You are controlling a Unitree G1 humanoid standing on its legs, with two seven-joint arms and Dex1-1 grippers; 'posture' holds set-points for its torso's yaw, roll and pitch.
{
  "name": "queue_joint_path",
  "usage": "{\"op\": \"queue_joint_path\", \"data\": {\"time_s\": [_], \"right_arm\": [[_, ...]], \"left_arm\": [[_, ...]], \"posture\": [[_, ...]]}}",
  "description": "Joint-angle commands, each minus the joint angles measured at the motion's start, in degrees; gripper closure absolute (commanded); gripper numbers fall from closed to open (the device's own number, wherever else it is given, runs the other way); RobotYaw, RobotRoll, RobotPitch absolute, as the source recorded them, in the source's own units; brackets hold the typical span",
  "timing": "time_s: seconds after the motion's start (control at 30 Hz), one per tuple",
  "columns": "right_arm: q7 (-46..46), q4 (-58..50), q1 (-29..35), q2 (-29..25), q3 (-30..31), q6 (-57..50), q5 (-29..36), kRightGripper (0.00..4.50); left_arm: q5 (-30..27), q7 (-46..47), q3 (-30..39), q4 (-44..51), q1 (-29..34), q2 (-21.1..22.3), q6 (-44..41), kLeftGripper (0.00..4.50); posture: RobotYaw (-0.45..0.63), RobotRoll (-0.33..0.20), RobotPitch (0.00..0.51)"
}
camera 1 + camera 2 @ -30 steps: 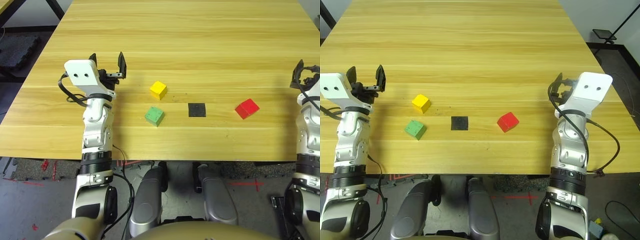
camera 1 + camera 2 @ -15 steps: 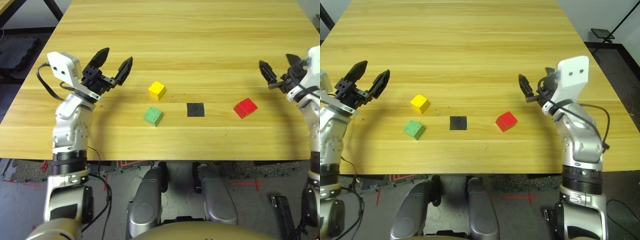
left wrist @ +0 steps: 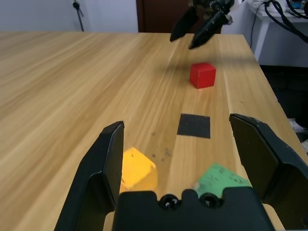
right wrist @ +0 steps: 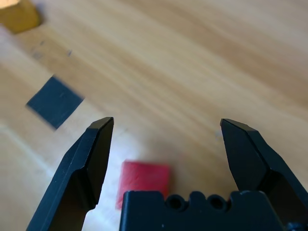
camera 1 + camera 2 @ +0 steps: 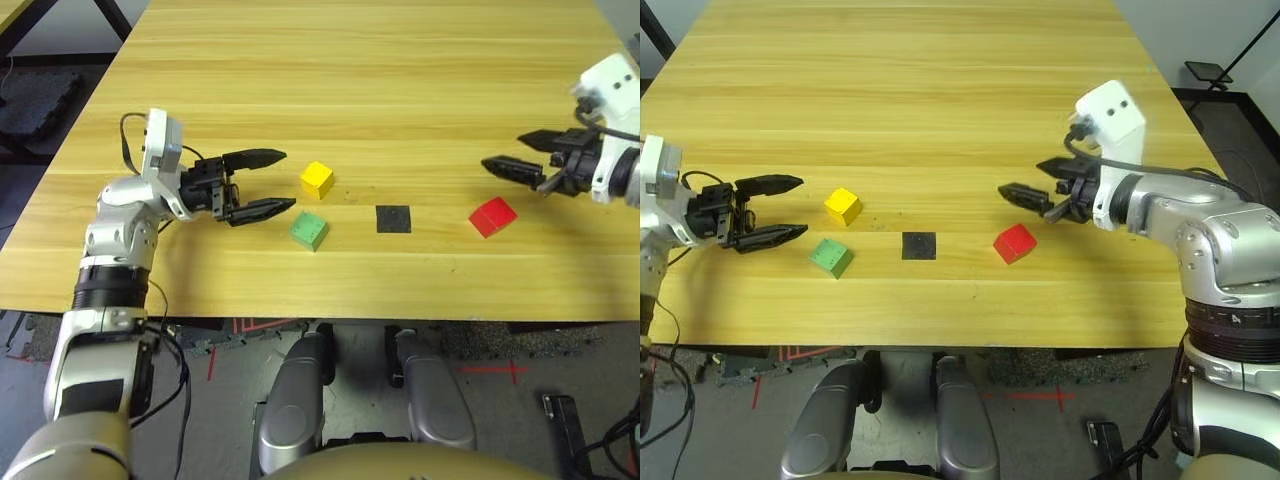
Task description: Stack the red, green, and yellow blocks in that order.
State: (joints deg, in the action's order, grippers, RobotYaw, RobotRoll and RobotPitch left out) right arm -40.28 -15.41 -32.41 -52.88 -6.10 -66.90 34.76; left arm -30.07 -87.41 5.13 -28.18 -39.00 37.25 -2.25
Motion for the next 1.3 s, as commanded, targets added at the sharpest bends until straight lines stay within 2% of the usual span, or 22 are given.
{"op": "queue_joint_path", "data": {"time_s": [0.03, 0.4, 0.67, 0.77, 1.3], "right_arm": [[-0.6, -4.3, 2.9, -1.7, 0.7, -3.2, 1.3, 0.0], [-0.7, -9.0, 11.2, -4.7, 0.7, -1.3, -0.5, 0.0], [-0.8, -8.8, 17.1, -3.5, 3.0, 9.6, -5.8, 0.0], [-1.0, -7.9, 18.1, -3.0, 4.2, 13.4, -8.1, 0.0], [-1.5, -7.2, 20.7, -0.8, 6.0, 16.0, -11.3, 0.0]], "left_arm": [[0.4, -4.4, -1.3, -0.9, -0.2, 0.3, -0.4, 0.03], [-1.2, -5.1, -6.4, 1.8, 1.7, 0.8, 5.2, 0.03], [-1.4, -5.1, -6.3, 2.5, 1.9, -0.3, 6.6, 0.03], [-1.1, -5.1, -5.5, 2.4, 1.5, -1.1, 6.9, 0.03], [-0.6, -5.1, -6.3, 2.6, 1.9, -1.3, 7.3, 0.03]], "posture": [[0.11, -0.053, 0.224], [0.11, -0.07, 0.227], [0.12, -0.064, 0.23], [0.12, -0.056, 0.23], [0.12, -0.041, 0.236]]}}
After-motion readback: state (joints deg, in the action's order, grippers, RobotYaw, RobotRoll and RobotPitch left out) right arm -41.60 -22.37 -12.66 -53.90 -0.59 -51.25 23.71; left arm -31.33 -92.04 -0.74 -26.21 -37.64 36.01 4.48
